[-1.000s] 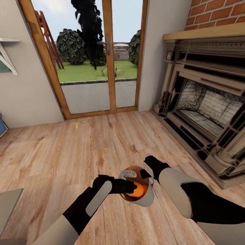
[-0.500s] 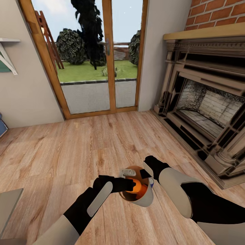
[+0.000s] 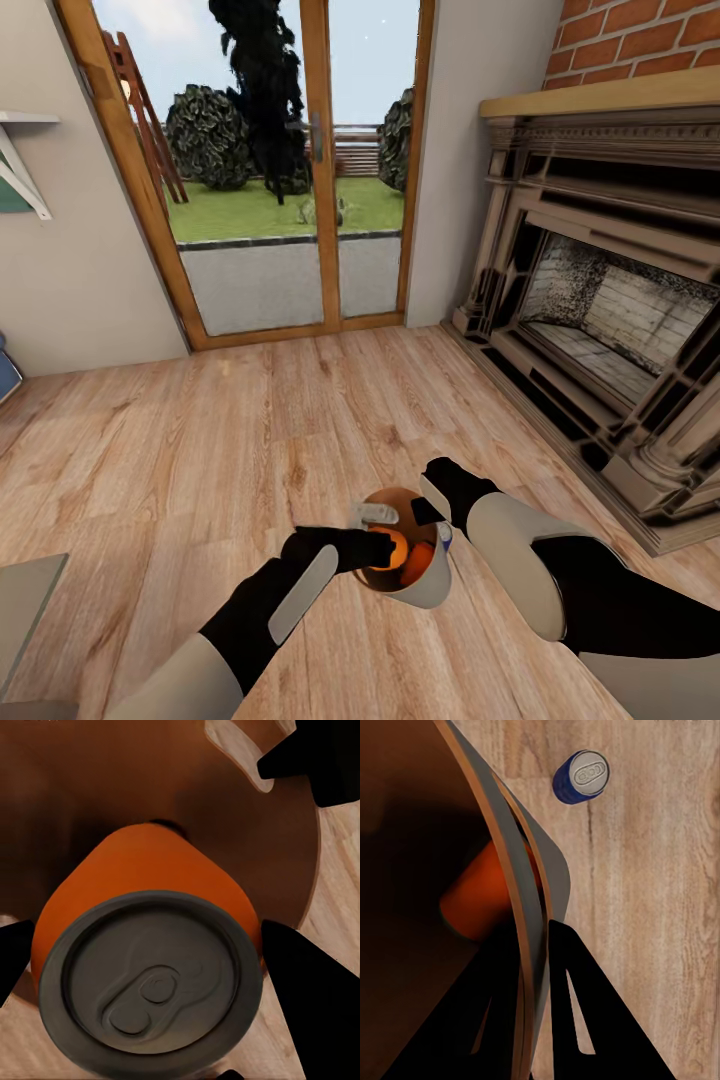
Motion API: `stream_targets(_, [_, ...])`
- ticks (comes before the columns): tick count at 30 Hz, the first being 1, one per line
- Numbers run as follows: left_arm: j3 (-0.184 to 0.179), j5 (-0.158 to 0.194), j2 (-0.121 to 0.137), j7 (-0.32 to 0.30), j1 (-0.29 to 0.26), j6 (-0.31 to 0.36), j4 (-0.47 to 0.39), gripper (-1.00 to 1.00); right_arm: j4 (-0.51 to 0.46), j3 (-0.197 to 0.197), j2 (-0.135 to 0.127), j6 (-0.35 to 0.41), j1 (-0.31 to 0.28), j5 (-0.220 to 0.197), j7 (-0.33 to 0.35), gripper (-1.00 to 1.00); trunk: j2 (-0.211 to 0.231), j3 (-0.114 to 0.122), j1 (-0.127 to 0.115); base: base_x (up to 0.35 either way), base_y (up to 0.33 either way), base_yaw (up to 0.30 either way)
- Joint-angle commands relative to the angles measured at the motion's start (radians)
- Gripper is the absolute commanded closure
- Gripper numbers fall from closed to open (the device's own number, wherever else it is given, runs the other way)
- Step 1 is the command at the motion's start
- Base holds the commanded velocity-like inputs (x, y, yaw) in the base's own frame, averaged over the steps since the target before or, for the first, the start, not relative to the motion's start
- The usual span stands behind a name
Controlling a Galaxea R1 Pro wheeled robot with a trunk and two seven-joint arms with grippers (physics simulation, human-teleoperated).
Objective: Put the three can of soda from the living room inside the tash can in the kitchen.
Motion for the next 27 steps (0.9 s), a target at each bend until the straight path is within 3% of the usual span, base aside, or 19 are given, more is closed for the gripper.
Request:
stream_targets(1, [0.000, -0.004, -0.002, -0.001, 0.000, -0.004, 0.002, 1.00, 0.000, -0.004, 0.000, -0.001, 0.000, -0.006, 0.003, 1.00, 0.000, 0.000, 0.000, 0.000, 0.000, 0.000])
stream_targets(5, [0.000, -0.019, -0.009, -0.001, 0.000, -0.016, 0.008, 1.00, 0.000, -0.004, 0.000, -0.001, 0.000, -0.006, 0.003, 1.00, 0.000, 0.000, 0.000, 0.000, 0.000, 0.000])
stream_targets(6, [0.000, -0.020, -0.009, -0.001, 0.000, -0.016, 0.009, -1.00, 0.000, -0.004, 0.000, -0.001, 0.000, -0.006, 0.003, 1.00, 0.000, 0.000, 0.000, 0.000, 0.000, 0.000])
stream_targets(27, [-0.001, -0.022, -0.005, -0.005, 0.001, -0.043, 0.022, -1.00, -0.004, -0.008, -0.007, -0.001, 0.000, -0.004, 0.005, 1.00, 0.000, 0.000, 0.000, 0.000, 0.000, 0.000])
